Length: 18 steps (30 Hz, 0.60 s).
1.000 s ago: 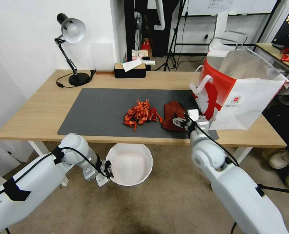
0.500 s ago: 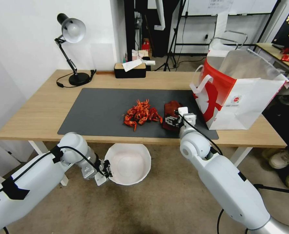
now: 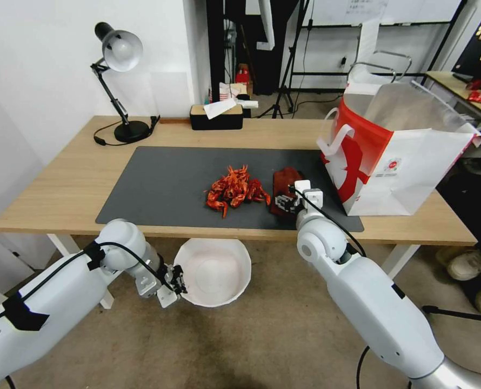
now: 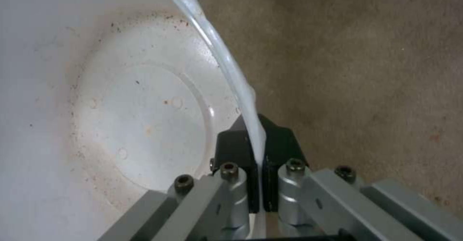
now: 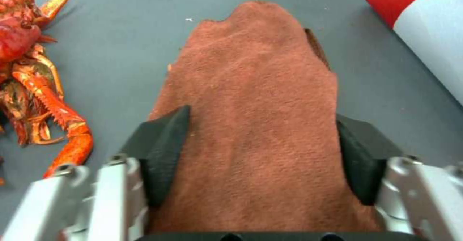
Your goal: Sweep shrimp from table into container with towel, then put container into takeout bag.
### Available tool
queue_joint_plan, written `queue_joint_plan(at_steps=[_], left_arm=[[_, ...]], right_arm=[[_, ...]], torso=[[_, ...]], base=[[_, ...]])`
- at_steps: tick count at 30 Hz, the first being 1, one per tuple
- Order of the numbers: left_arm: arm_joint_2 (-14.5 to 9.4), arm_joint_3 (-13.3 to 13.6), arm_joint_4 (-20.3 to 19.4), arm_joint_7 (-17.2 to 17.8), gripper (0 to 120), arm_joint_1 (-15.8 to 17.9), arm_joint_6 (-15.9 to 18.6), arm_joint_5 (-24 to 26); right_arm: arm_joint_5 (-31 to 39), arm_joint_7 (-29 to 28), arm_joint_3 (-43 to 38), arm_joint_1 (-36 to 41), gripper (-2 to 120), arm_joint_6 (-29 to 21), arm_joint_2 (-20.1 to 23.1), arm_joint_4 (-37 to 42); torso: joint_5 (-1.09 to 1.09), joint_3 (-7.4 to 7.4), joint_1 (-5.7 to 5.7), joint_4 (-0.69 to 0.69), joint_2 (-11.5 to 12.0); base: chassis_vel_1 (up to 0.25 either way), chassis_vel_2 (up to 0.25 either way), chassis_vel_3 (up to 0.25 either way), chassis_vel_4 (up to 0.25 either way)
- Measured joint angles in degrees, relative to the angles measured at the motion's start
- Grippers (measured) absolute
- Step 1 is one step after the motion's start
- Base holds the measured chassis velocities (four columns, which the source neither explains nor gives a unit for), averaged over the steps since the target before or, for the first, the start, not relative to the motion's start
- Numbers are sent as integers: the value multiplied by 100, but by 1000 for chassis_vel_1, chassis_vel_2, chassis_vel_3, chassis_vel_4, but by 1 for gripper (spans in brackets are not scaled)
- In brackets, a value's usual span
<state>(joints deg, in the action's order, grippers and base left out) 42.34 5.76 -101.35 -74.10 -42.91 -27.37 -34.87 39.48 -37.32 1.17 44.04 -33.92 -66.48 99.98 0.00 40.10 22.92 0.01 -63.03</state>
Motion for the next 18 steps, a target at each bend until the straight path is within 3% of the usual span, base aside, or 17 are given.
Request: queue_joint_plan(at_steps=[2,4,6,11,13,18], left_arm=[[-13,-4,9,12,0,0,-3,15],[-13,-4,9,12,0,0,-3,15],[-12,-11,16,23,0,-1,-14,16],[0,-15,25,34,0,-9,-20,16],[3,-19,40,37,0,-28,-33,17],[8,-28,58,44,0,-46,-39,24]], right_arm=[[61,-30,-13,-3,53,0,12,3],[61,-30,-13,-3,53,0,12,3],[119,-34,-24,9,38,27,68,27],[183,-27,-37,25,26,66,115,48],[195,61,-68,43,14,169,167,60],[200,527,-216,64,8,466,336,137]], torso=[[0,0,0,0,0],[0,0,0,0,0],[0,0,0,0,0],[0,0,0,-1,0],[0,0,0,-1,0],[0,0,0,-1,0]], base=[[0,0,0,0],[0,0,0,0],[0,0,0,0],[0,0,0,0],[0,0,0,0],[0,0,0,0]])
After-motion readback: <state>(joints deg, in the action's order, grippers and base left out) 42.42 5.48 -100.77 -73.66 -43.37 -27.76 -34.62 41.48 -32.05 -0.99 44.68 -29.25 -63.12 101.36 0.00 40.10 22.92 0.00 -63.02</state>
